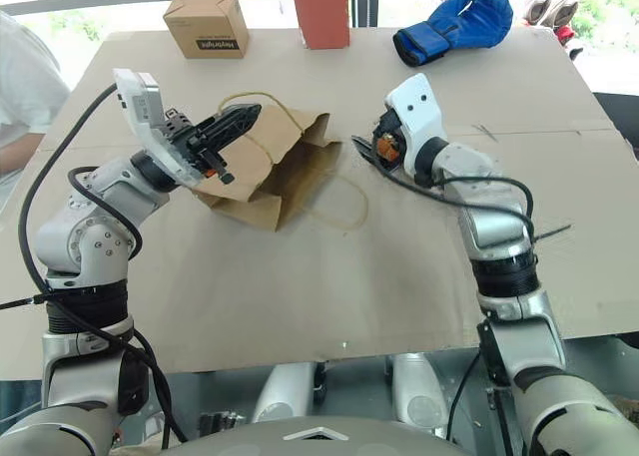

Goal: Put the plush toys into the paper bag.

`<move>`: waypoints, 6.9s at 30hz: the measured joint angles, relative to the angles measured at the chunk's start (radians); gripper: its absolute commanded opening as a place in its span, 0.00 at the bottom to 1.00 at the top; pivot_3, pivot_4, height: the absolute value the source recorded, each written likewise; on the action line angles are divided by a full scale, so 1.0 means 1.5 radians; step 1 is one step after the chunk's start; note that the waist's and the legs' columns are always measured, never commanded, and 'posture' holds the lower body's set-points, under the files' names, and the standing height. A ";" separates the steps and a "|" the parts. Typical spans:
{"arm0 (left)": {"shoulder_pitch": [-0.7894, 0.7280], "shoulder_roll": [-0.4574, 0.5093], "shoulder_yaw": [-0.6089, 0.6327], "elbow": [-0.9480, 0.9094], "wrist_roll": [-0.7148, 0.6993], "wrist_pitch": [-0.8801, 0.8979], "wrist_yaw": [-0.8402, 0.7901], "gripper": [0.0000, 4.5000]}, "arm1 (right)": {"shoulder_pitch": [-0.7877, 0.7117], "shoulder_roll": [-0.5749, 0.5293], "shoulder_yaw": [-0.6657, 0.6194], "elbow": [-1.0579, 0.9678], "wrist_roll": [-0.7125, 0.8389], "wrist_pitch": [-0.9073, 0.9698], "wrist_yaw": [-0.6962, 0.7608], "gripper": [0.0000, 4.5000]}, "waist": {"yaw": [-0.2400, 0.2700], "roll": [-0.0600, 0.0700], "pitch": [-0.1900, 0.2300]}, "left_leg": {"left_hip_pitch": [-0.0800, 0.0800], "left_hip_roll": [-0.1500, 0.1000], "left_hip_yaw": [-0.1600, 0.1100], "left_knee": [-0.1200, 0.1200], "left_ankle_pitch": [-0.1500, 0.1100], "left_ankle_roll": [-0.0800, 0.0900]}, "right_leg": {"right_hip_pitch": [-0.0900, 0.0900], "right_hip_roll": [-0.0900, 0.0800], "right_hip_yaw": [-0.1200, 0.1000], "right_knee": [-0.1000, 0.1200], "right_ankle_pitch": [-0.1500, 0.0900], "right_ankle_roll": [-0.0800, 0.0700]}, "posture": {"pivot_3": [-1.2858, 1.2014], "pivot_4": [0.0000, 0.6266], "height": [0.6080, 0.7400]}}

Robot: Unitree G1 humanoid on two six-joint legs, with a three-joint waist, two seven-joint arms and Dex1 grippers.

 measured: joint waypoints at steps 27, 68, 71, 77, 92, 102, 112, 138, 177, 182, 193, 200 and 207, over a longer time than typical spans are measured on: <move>-0.064 -0.014 0.004 -0.004 -0.039 0.038 0.009 0.00 | 0.071 -0.007 0.111 -0.098 -0.020 -0.198 0.170 0.00 | -0.002 0.000 0.000 | -0.001 0.000 0.000 -0.001 0.000 0.000 | -0.002 0.000 0.000 0.000 0.000 0.000 | 0.52 0.24 1.00; -0.075 -0.078 -0.073 -0.048 -0.044 0.053 -0.030 0.00 | 0.069 0.170 0.197 0.084 -0.002 -0.383 0.296 0.00 | -0.001 0.000 0.000 | -0.001 0.000 -0.001 -0.001 0.000 0.000 | -0.002 0.001 0.000 0.000 0.000 0.000 | 0.52 0.24 1.00; -0.060 -0.082 -0.072 -0.067 -0.070 0.065 -0.029 0.00 | 0.068 0.213 0.184 0.151 0.019 -0.417 0.299 0.00 | -0.003 0.000 0.000 | -0.001 0.000 -0.001 -0.001 0.000 0.000 | -0.002 0.001 0.000 0.001 0.000 0.000 | 0.52 0.24 1.00; -0.040 -0.084 -0.050 -0.101 -0.125 0.092 -0.008 0.00 | 0.056 0.256 0.148 0.262 0.044 -0.491 0.304 0.00 | 0.000 0.000 0.000 | -0.001 0.000 -0.001 0.000 0.000 0.000 | -0.001 0.000 0.000 0.000 0.000 0.000 | 0.52 0.24 1.00; 0.041 0.004 -0.012 -0.065 -0.091 0.049 -0.073 0.00 | 0.150 0.126 0.141 0.095 0.004 -0.434 0.287 0.70 | 0.000 0.000 0.001 | -0.001 0.000 0.000 -0.001 0.000 0.000 | -0.001 0.000 0.000 0.000 0.000 0.000 | 0.52 0.24 1.00; 0.030 -0.023 -0.022 -0.027 -0.061 0.003 -0.090 0.00 | 0.212 0.006 0.072 -0.233 0.078 -0.175 0.265 0.70 | 0.009 0.000 0.000 | -0.001 0.000 0.000 0.000 0.000 0.000 | -0.001 0.000 0.000 0.000 0.000 0.000 | 0.52 0.24 1.00; 0.003 -0.056 -0.032 -0.037 -0.087 0.028 -0.087 0.00 | 0.056 0.134 0.180 0.088 0.001 -0.272 0.234 0.91 | -0.001 0.000 0.000 | -0.001 0.001 0.000 0.000 0.000 0.000 | -0.001 0.001 0.000 0.000 0.000 0.000 | 0.52 0.24 1.00; 0.037 -0.024 -0.007 -0.045 -0.080 0.035 -0.055 0.00 | 0.187 0.032 0.100 -0.197 0.035 -0.204 0.239 1.00 | 0.009 0.000 0.001 | -0.001 0.000 0.000 0.000 0.000 0.000 | -0.001 0.000 0.000 0.000 0.000 0.000 | 0.52 0.24 1.00; 0.013 -0.100 0.136 -0.017 -0.331 0.104 0.146 0.00 | 0.103 -0.151 -0.107 -0.233 0.071 0.013 0.070 0.01 | 0.012 0.000 0.001 | -0.001 0.000 0.000 0.000 0.000 0.000 | -0.001 0.001 0.001 0.000 0.000 0.000 | 0.52 0.24 1.00; 0.013 -0.100 0.132 -0.017 -0.331 0.103 0.147 0.00 | 0.033 -0.183 -0.036 -0.240 0.018 -0.141 0.101 0.01 | 0.014 0.000 0.001 | -0.001 0.000 0.000 0.000 0.000 0.000 | -0.001 0.001 0.001 -0.001 0.000 0.000 | 0.52 0.24 1.00; 0.005 -0.097 0.112 -0.017 -0.321 0.100 0.145 0.00 | -0.102 -0.146 0.107 -0.133 -0.033 -0.347 0.233 0.01 | 0.012 0.000 0.001 | -0.001 0.000 0.000 0.000 0.000 0.000 | -0.001 0.001 0.001 -0.001 0.000 0.000 | 0.52 0.24 1.00; 0.014 -0.099 0.110 -0.028 -0.311 0.088 0.146 0.00 | -0.211 -0.075 0.005 -0.069 0.027 -0.250 0.171 0.01 | 0.013 0.000 0.001 | -0.001 0.000 0.000 0.000 0.000 0.000 | -0.001 0.000 0.001 0.000 0.000 0.000 | 0.52 0.24 1.00; 0.016 -0.104 0.110 -0.036 -0.311 0.084 0.151 0.00 | -0.149 -0.015 0.011 -0.138 0.074 -0.147 0.147 0.01 | 0.014 0.000 0.001 | -0.001 0.000 0.000 -0.001 0.000 0.000 | -0.001 0.000 0.001 0.000 0.000 0.000 | 0.52 0.24 1.00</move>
